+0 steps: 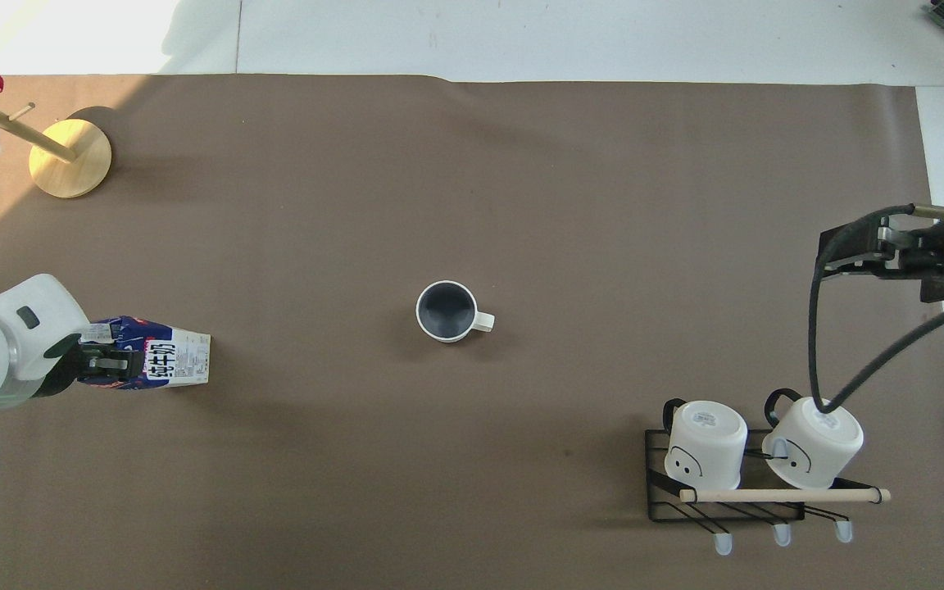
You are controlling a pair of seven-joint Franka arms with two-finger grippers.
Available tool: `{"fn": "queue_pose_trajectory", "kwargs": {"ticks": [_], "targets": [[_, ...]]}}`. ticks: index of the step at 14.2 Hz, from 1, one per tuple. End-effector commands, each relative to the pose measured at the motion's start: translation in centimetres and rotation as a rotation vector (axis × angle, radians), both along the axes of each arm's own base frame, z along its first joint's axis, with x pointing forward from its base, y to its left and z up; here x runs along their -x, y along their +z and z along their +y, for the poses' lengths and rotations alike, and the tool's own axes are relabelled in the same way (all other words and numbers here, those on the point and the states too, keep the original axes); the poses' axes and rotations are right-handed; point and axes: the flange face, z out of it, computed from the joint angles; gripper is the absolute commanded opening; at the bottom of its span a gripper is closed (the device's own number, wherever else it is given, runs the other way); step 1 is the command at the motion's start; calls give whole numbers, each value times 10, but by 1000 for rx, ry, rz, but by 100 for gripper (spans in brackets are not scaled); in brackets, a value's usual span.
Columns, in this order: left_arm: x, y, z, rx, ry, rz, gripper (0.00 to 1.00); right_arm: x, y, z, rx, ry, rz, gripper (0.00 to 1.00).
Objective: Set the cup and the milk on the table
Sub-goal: 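Withdraw the right gripper while the left gripper grasps the milk carton, then carry the milk carton with the left gripper beside the black mug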
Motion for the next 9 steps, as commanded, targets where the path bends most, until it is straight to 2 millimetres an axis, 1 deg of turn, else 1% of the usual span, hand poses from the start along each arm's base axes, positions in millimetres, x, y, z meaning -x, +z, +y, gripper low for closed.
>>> {"fn": "queue_pose_trajectory", "kwargs": {"ticks": [1, 3, 4, 6, 8, 9], "targets": [[-1, 9, -1, -13, 4, -5, 47, 5, -2, -2, -17, 19, -4, 100], [-12, 25, -9, -7, 42, 14, 46, 6, -4, -6, -15, 25, 7, 100], [-18, 32, -23, -3, 55, 21, 46, 5, -4, -10, -16, 32, 3, 100], [-26, 45, -55, 6, 89, 21, 46, 5, -3, -11, -15, 46, -4, 100], [-25, 47, -88, 14, 111, 15, 46, 1, -2, -12, -9, 64, -30, 100], [-25, 51, -99, 19, 123, 5, 46, 1, -1, -14, -2, 82, -31, 100]]}}
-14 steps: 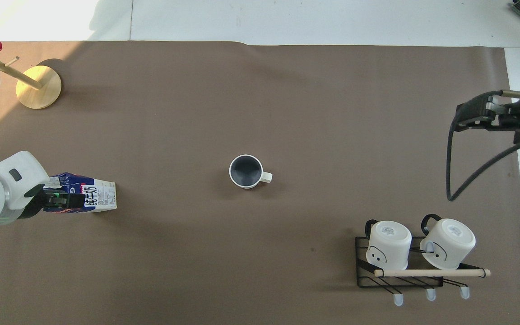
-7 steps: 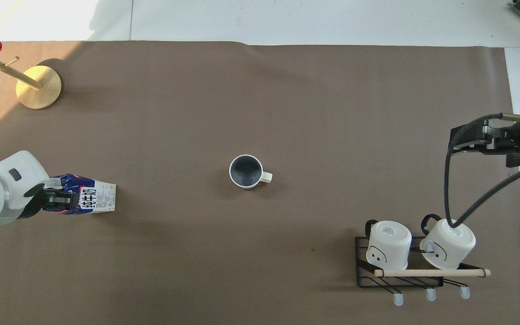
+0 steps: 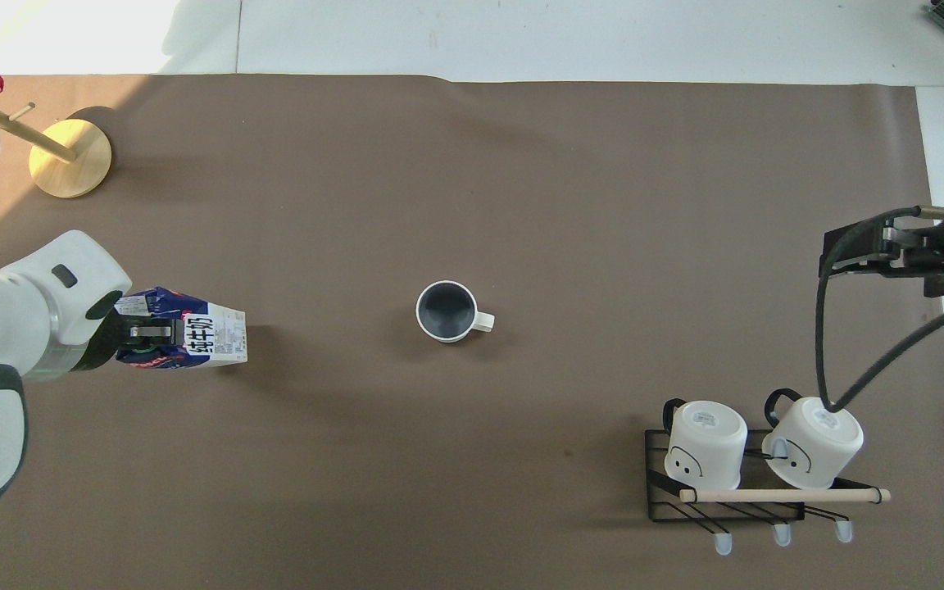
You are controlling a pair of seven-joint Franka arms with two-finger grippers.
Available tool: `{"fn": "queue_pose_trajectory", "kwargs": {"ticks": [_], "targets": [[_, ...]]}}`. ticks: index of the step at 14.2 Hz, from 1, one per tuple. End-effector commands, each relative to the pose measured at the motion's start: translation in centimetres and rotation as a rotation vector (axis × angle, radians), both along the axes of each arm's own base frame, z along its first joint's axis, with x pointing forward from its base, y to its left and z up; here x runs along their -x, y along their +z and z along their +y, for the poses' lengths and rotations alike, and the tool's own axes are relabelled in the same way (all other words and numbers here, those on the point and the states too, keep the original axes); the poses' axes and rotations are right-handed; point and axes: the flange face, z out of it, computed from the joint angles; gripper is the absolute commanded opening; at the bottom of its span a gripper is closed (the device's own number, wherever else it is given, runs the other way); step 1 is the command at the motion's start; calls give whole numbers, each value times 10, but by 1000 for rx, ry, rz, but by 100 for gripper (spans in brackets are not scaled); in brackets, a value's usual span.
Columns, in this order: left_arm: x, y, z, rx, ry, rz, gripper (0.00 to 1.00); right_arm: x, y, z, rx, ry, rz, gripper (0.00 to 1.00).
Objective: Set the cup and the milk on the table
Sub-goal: 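Carry the milk carton with the left gripper beside the black mug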
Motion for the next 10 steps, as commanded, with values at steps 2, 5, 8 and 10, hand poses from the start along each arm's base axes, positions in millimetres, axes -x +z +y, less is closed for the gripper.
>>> {"fn": "queue_pose_trajectory", "kwargs": {"ticks": [2, 5, 8, 10], "targets": [[-12, 3, -42, 4, 29, 5, 46, 4, 0, -6, -2, 47, -17, 100], [-27, -5, -91, -8, 50, 1, 45, 2, 0, -4, -18, 42, -16, 100], [-29, -24, -134, -19, 107, -12, 45, 3, 1, -6, -17, 39, -11, 100], [-27, -35, -155, -13, 122, -11, 45, 3, 1, -6, -17, 39, -11, 100]]}}
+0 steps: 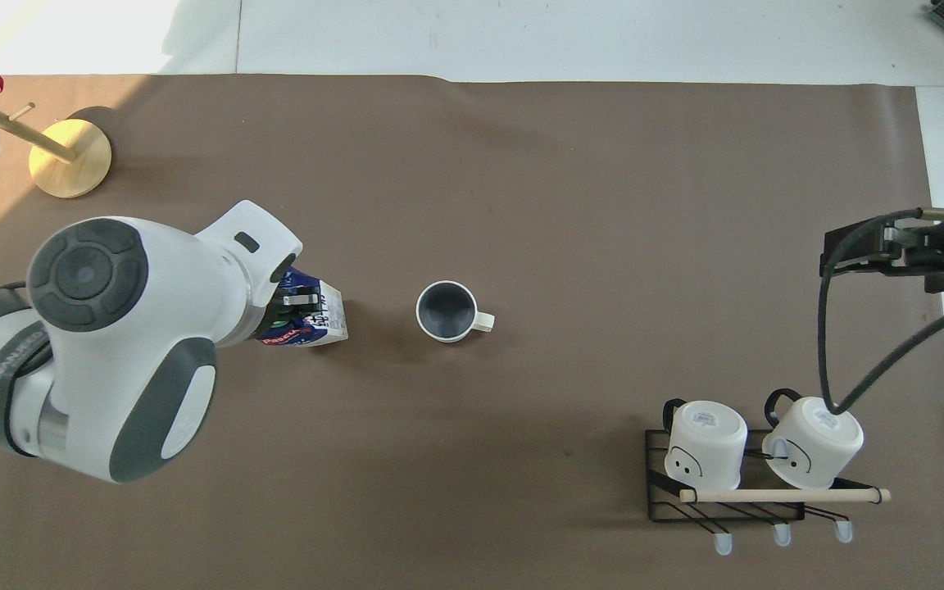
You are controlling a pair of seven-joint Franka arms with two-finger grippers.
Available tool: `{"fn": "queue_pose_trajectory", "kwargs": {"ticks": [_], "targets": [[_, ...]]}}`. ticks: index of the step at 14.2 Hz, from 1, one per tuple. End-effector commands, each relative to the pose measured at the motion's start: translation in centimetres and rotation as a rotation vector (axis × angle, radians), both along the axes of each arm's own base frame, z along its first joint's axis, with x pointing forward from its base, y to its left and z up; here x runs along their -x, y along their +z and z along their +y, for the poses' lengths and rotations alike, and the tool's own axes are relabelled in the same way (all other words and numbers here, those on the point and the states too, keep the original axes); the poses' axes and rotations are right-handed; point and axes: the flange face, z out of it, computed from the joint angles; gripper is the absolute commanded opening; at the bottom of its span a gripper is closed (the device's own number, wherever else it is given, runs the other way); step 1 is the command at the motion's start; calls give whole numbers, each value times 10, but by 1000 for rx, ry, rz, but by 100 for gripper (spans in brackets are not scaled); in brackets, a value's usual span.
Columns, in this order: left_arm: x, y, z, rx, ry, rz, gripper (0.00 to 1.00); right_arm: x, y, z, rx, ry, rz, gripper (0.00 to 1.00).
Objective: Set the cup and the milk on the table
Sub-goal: 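Carry the milk carton with the left gripper beside the black mug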
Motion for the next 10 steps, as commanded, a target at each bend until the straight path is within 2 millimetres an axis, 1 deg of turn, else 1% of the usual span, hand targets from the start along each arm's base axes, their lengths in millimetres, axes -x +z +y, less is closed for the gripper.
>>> {"fn": "queue_pose_trajectory", "kwargs": {"ticks": [1, 6, 7, 10], "targets": [[-7, -8, -25, -15, 34, -21, 45, 4, 1, -5, -17, 18, -8, 100], [-9, -5, -30, 0, 34, -46, 45, 4, 1, -5, -17, 18, -8, 100], [-10, -10, -30, 1, 34, -47, 45, 4, 1, -5, -17, 18, -8, 100], [-9, -14, -33, 3, 27, -49, 45, 4, 1, -5, -17, 18, -8, 100]]}}
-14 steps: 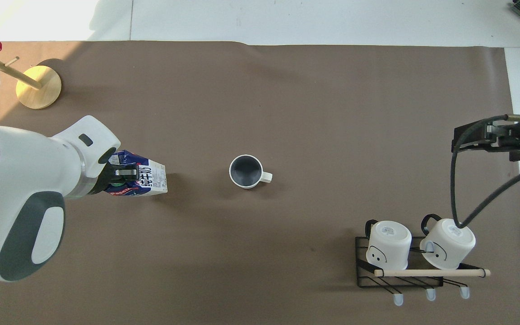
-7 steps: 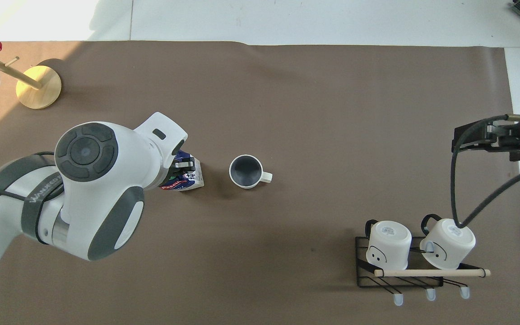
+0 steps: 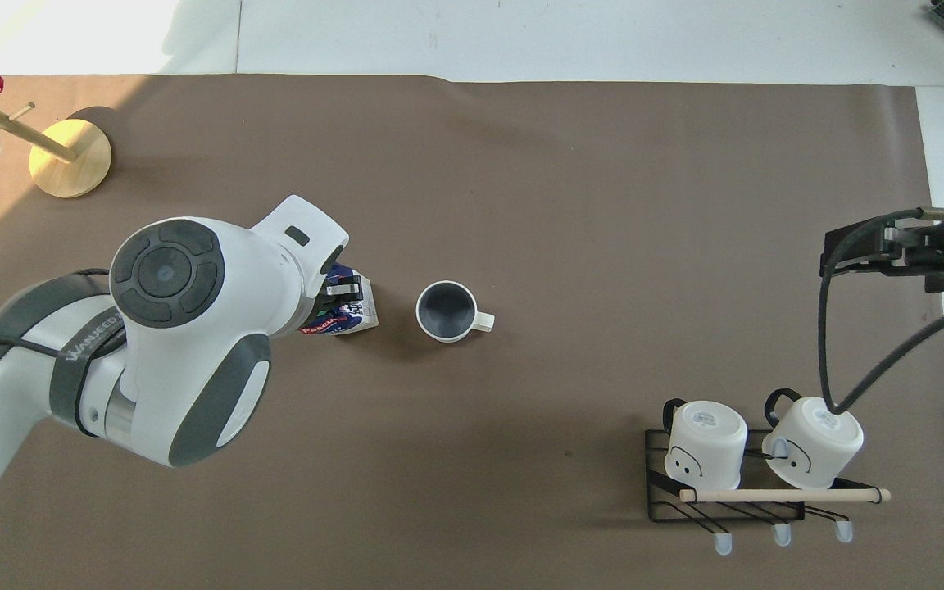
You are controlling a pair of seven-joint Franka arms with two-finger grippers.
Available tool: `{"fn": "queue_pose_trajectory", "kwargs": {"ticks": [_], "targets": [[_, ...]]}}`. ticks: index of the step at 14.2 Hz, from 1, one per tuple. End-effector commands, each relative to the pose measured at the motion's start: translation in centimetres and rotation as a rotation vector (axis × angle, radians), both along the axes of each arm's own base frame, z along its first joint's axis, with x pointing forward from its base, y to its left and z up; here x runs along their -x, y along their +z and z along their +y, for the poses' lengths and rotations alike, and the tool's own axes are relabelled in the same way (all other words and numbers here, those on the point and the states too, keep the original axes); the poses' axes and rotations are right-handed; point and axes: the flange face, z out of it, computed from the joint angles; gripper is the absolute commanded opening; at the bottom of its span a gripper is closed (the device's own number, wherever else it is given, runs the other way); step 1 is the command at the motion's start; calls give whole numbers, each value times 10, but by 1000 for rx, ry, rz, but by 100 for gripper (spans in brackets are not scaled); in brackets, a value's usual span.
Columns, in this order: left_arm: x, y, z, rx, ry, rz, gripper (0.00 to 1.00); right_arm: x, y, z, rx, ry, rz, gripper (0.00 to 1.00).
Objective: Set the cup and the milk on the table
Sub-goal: 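Carry the milk carton with the left gripper beside the black mug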
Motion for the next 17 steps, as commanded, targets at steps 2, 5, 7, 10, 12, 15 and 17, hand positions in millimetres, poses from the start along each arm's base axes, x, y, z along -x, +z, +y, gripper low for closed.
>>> {"fn": "queue_pose_trajectory", "kwargs": {"ticks": [2, 5, 7, 10, 12, 15, 17], "targets": [[2, -7, -11, -11, -12, -11, 45, 4, 1, -5, -17, 18, -8, 100], [4, -14, -12, -12, -22, -13, 45, 4, 1, -5, -17, 18, -8, 100], [5, -15, -13, -14, -27, -11, 46, 4, 1, -5, -17, 16, -8, 100], [6, -14, -14, -19, -30, -7, 100, 4, 1, -5, -17, 18, -8, 100], [5, -4, -13, -22, -30, -6, 100, 4, 1, -5, -17, 18, -8, 100], [-1, 40, 0, -46, -7, 32, 100, 4, 1, -5, -17, 18, -8, 100], [-5, 72, 8, -61, 9, 57, 100, 4, 1, -5, -17, 18, -8, 100]]}}
